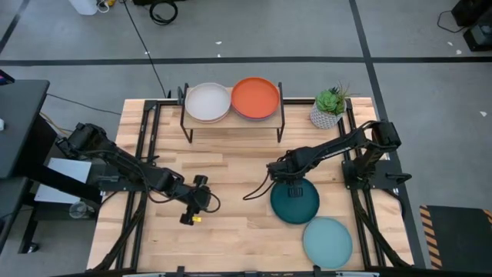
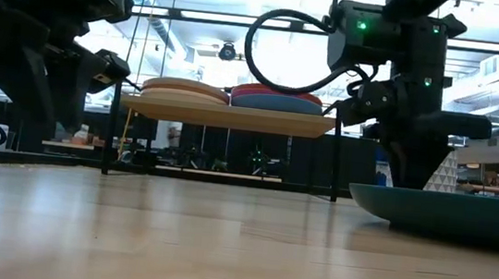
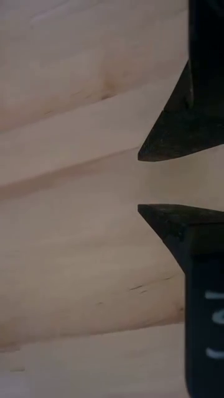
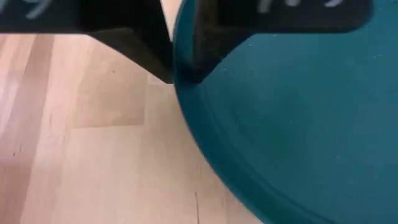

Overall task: Place and stack plates onto a shelf
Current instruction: Stack the blue plate on top of the orange plate on the shelf

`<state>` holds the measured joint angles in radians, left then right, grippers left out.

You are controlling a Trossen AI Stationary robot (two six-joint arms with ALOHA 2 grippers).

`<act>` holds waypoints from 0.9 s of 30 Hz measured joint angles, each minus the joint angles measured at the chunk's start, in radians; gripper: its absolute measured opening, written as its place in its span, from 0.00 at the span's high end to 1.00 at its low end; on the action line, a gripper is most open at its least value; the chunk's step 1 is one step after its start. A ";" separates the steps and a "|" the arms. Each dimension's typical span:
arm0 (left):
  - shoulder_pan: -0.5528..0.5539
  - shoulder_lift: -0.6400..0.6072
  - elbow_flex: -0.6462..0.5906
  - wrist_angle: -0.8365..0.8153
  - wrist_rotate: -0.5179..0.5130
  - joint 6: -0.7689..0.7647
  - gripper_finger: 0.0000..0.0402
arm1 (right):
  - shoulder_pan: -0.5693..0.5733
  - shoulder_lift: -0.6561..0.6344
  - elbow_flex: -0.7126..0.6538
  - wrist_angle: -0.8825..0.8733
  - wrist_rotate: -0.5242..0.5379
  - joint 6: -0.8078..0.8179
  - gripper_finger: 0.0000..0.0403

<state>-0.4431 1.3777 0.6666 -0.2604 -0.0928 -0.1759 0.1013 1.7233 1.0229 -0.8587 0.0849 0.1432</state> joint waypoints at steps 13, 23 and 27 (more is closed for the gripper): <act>0.000 0.000 0.000 -0.003 0.000 0.001 0.68 | -0.034 -0.017 0.191 -0.127 -0.055 0.010 0.97; 0.000 0.000 0.000 -0.003 0.000 0.006 0.68 | -0.163 -0.043 0.564 -0.268 0.025 -0.053 0.97; 0.000 0.000 0.000 0.047 0.000 0.027 0.68 | -0.254 -0.050 0.715 -0.277 0.072 -0.069 0.97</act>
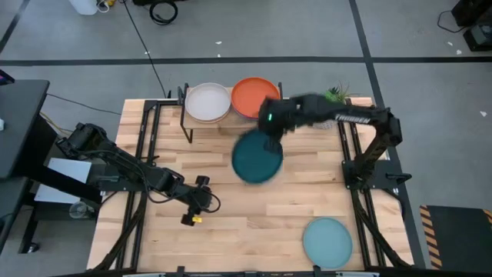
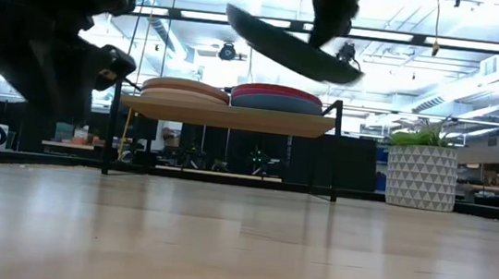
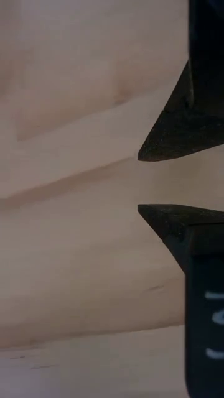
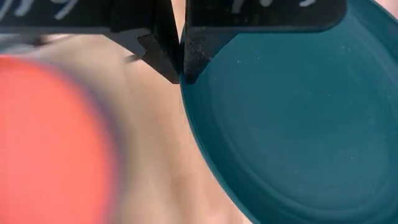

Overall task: Place and stack plates onto a shelf
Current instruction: Stack the blue plate on top of the orange plate on the shelf

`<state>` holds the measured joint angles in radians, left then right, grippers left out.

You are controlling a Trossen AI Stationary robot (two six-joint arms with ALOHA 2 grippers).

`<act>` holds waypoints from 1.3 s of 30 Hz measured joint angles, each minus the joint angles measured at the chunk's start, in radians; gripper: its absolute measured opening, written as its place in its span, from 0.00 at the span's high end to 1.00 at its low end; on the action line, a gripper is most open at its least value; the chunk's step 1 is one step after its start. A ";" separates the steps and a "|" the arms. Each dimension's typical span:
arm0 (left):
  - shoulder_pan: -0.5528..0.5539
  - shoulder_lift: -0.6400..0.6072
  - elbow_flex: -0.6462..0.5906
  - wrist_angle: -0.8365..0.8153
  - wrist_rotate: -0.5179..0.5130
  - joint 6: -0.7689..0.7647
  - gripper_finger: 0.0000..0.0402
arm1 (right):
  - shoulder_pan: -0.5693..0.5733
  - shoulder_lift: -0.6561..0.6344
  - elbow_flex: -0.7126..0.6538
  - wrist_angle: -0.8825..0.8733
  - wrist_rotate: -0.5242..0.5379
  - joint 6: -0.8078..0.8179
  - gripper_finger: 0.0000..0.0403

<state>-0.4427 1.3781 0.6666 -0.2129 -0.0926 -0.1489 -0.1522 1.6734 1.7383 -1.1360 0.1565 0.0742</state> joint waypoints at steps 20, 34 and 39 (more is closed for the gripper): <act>0.000 0.000 0.000 0.133 0.000 -0.100 0.68 | -0.562 0.050 0.122 0.197 -0.296 0.093 0.97; -0.006 0.001 0.000 0.142 0.000 -0.150 0.68 | -0.603 0.158 0.121 0.167 -0.334 0.099 0.83; -0.011 0.001 0.000 0.142 0.003 -0.153 0.68 | -0.607 0.158 0.121 0.158 -0.302 0.080 0.81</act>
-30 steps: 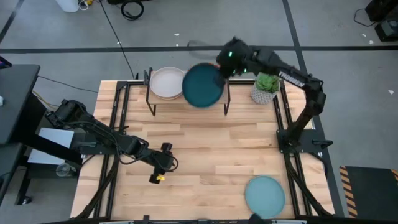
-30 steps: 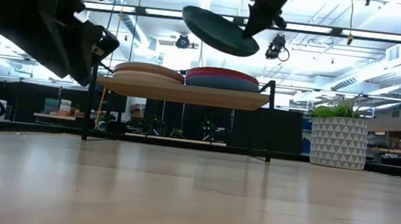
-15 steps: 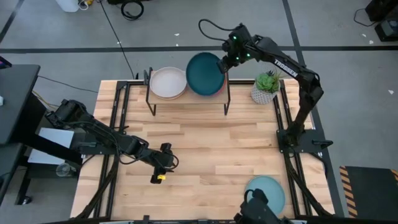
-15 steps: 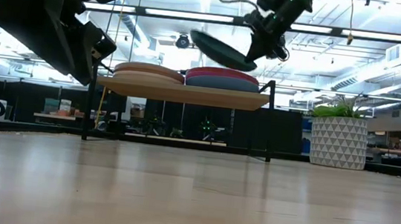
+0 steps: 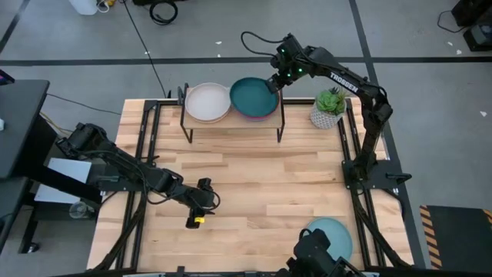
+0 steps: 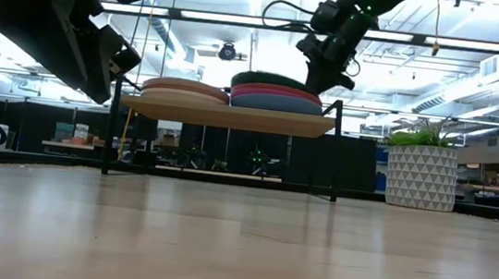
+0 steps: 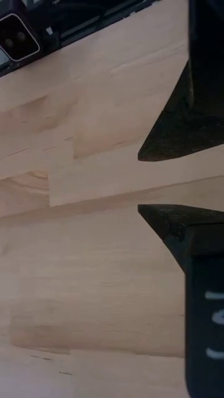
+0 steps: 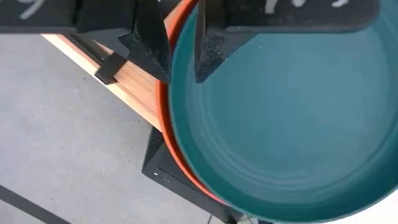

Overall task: Place and stack plates onto a shelf
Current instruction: Stack the blue plate on top of the orange plate on the shelf, then stack the light blue plate on top of the gray plate on the shelf

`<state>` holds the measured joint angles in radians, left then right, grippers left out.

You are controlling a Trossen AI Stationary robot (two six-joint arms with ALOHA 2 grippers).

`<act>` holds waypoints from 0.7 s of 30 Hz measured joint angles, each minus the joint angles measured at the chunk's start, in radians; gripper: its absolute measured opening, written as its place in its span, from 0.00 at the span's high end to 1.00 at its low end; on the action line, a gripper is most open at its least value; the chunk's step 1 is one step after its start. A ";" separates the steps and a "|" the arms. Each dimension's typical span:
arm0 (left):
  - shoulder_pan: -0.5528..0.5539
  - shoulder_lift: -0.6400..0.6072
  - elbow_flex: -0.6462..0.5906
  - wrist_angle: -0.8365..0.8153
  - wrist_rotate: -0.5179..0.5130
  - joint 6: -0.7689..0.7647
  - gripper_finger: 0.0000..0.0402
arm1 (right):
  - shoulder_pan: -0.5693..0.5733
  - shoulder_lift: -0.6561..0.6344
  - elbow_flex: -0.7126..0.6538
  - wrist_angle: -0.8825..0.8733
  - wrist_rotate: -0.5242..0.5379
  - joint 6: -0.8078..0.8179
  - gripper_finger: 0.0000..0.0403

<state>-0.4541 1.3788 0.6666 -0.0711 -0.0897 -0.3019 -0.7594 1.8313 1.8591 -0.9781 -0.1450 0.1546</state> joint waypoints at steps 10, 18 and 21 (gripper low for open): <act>0.000 0.000 0.000 0.000 0.001 0.014 0.68 | 0.022 -0.035 0.035 -0.095 0.021 -0.070 0.81; 0.001 0.000 0.000 0.035 -0.098 0.080 0.68 | 0.212 -0.126 0.038 -0.180 0.108 -0.121 0.81; 0.003 0.000 0.000 0.030 -0.127 0.088 0.68 | 0.327 -0.154 -0.005 -0.202 0.147 -0.139 0.81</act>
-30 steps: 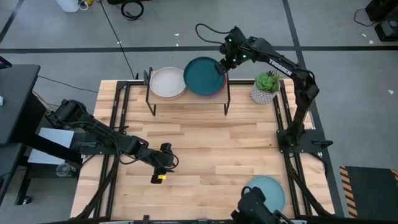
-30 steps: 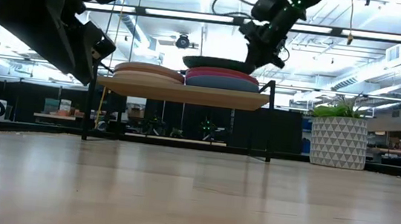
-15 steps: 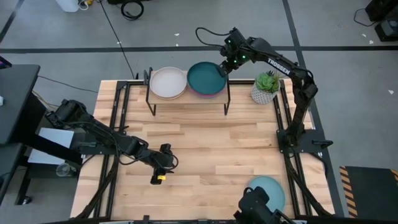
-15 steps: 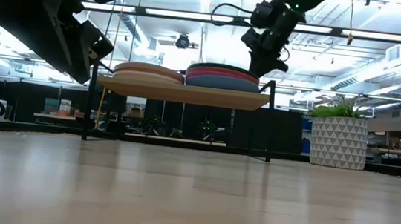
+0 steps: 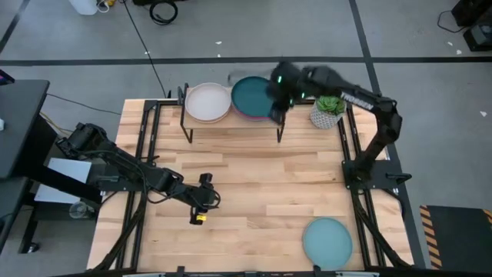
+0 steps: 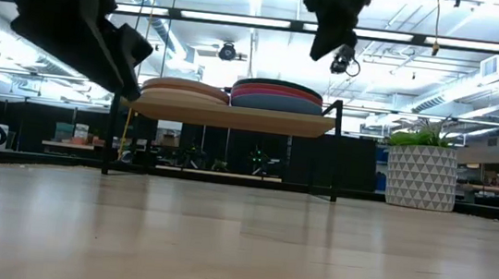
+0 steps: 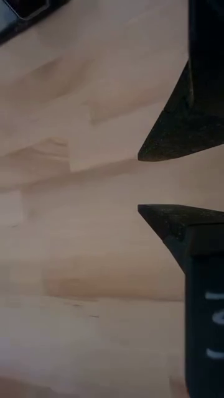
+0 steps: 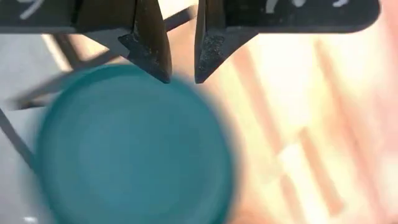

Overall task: Place and stack plates onto a shelf
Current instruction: Stack the light blue plate on top of the gray plate on the shelf

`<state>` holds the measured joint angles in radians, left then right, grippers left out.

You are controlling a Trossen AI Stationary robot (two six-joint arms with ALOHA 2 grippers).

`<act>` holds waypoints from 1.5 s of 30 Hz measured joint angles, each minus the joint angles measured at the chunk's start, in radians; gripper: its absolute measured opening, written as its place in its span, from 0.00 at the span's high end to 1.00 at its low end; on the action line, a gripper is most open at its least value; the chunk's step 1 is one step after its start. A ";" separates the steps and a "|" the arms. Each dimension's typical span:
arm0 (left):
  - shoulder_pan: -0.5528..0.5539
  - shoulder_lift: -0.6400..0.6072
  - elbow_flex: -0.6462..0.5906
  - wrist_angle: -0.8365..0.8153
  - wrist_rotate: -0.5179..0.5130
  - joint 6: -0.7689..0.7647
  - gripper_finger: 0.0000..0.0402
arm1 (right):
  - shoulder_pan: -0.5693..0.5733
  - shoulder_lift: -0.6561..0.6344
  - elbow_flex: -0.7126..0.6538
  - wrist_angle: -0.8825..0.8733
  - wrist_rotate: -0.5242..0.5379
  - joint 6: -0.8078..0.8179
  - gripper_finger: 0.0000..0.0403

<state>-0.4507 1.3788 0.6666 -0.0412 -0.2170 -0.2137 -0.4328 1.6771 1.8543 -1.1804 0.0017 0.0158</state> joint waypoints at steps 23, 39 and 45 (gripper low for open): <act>0.000 0.000 0.000 -0.149 0.016 -0.023 0.68 | 0.987 -0.077 -0.664 0.214 -0.030 0.412 0.81; 0.005 0.000 0.000 -0.073 0.015 0.070 0.68 | 1.171 -0.011 -0.806 0.202 -0.052 0.872 0.68; 0.005 0.000 0.000 -0.073 0.015 0.095 0.68 | 1.172 0.022 -0.807 0.171 -0.050 0.830 0.59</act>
<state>-0.4461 1.3788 0.6666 -0.1143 -0.2023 -0.1184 0.7388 1.6993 1.0470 -1.0089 -0.0487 0.8457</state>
